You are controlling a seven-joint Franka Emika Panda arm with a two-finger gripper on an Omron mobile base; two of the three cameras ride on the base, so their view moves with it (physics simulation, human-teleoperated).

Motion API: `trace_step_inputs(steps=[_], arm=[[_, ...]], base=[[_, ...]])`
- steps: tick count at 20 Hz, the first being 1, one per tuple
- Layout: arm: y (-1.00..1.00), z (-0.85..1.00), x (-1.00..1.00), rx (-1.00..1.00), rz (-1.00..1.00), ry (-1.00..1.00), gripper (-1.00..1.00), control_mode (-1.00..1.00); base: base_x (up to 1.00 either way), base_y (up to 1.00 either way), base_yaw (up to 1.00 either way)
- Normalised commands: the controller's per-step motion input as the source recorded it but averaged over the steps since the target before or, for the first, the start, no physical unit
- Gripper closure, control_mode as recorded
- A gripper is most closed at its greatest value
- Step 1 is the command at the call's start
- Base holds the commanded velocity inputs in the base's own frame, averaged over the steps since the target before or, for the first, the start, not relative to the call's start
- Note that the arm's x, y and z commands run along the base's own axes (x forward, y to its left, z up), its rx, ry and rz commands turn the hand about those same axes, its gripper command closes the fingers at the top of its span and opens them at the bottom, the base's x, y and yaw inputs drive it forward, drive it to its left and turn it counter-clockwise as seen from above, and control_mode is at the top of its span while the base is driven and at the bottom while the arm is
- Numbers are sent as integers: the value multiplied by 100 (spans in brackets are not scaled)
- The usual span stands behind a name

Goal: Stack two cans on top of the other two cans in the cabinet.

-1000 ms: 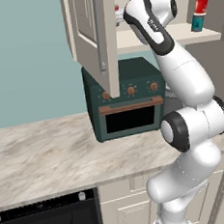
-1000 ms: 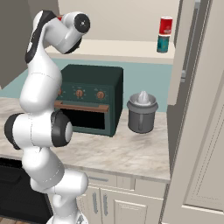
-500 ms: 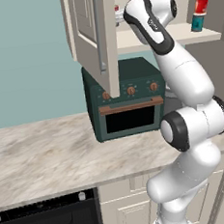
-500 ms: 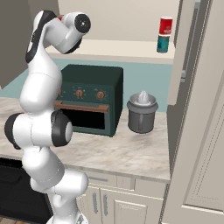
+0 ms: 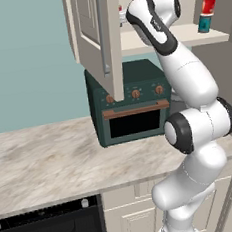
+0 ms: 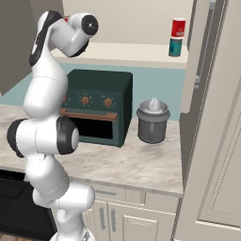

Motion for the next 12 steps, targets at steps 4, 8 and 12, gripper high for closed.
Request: trace_step_inputs(steps=[4, 8, 12], arm=[[-4, 0, 14, 0, 0, 0, 100, -100], [-2, -3, 14, 0, 0, 0, 100, -100], [-4, -8, 7, 0, 0, 0, 100, -100]], base=[[0, 0, 0], [0, 0, 0], [0, 0, 0]])
